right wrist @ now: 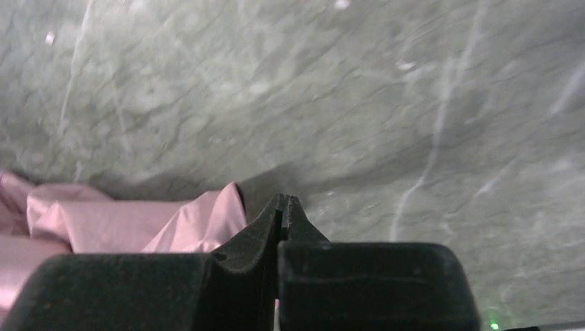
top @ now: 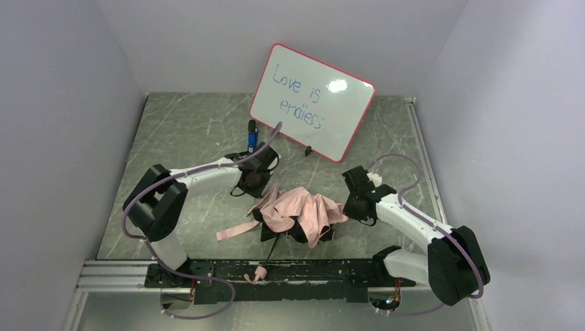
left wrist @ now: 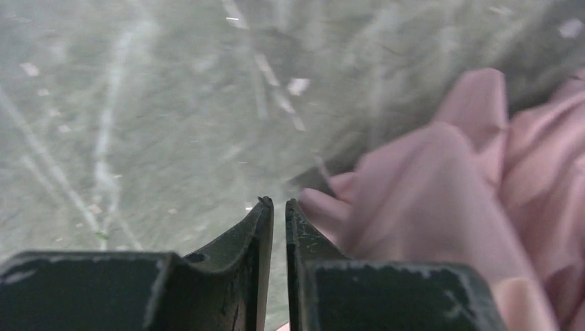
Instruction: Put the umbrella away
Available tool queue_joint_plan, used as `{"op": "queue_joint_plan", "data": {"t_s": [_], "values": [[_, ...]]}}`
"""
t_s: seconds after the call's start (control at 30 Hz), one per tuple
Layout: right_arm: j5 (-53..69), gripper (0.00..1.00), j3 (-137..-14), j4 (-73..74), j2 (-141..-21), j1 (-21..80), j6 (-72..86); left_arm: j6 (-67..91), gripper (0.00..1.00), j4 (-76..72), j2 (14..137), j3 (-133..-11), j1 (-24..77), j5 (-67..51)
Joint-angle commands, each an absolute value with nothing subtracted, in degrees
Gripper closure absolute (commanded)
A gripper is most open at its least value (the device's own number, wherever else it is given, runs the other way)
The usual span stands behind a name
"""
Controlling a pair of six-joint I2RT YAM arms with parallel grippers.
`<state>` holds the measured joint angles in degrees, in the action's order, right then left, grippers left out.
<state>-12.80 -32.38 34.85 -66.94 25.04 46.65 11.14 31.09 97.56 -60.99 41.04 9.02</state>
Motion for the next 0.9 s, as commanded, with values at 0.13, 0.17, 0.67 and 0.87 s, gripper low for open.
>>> {"op": "queue_joint_plan", "data": {"t_s": [0.13, 0.17, 0.67, 0.87], "values": [[-6.31, 1.0, -29.61, 29.77, -66.67, 35.46, 54.36, 12.39, 0.86, 27.52, 102.21, -63.55, 48.25, 2.75], [-6.4, 1.0, -29.5, 29.09, -66.85, 37.85, 55.87, 12.27, 0.86, 27.25, 102.79, -64.07, 48.44, 2.22], [-3.82, 1.0, -18.94, -0.42, -65.45, 47.34, 80.12, 6.33, 0.88, 28.33, 115.07, -80.18, 50.5, -9.68], [-8.32, 1.0, -22.27, -4.48, -69.06, 53.02, 83.15, 2.81, 0.89, 30.55, 118.54, -86.52, 53.27, -13.42]]}}
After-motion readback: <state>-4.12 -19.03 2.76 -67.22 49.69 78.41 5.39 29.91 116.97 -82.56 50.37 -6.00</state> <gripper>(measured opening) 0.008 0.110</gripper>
